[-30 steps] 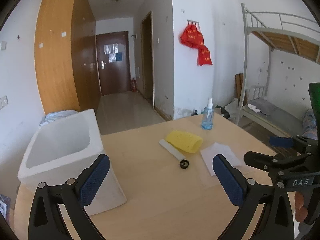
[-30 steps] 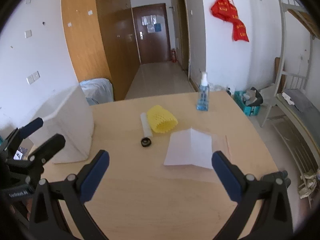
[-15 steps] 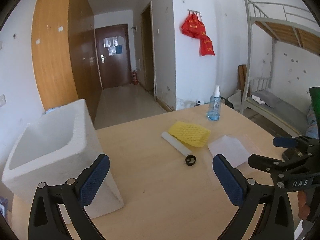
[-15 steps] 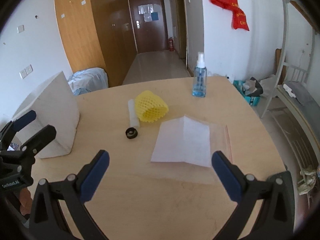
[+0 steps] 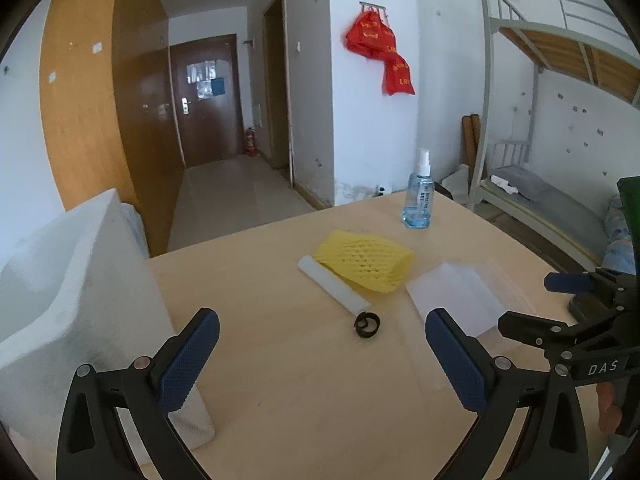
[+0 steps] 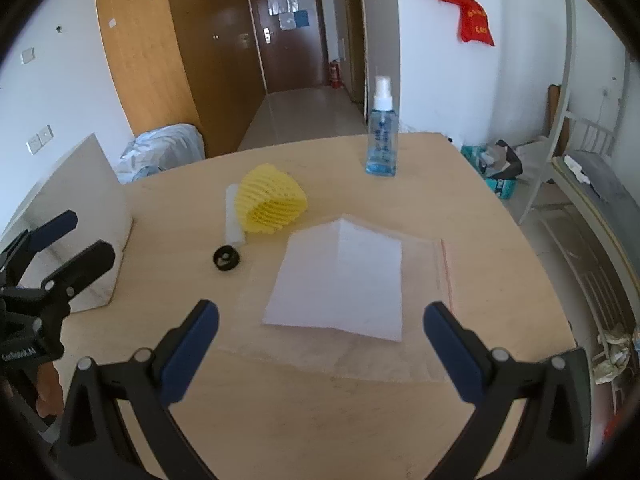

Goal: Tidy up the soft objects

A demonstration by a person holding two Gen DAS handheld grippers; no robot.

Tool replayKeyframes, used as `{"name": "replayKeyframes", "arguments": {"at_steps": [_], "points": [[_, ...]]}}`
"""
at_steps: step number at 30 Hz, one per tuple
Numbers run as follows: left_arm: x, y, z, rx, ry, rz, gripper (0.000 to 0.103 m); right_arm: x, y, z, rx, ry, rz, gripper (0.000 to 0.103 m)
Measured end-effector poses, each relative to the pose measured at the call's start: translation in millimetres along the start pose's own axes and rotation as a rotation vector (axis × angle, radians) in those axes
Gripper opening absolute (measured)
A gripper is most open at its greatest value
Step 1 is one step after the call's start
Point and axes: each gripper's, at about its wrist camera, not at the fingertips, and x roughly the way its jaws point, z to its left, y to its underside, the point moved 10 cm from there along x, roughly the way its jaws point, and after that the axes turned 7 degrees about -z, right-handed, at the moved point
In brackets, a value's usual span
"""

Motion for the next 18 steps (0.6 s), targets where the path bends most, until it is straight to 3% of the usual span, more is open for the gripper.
{"name": "replayKeyframes", "arguments": {"at_steps": [10,13,18], "points": [[14,1,-1,0.014,0.005,0.000,0.103,32,6,-7,-0.018,0.014,0.072,0.103],[5,2,-11,0.040,0.031,-0.023,0.103,39,8,-11,-0.045,0.047,0.084,0.103],[-8,0,-24,0.039,0.079,-0.037,0.103,27,20,-14,-0.060,0.033,0.096,0.103]]}}
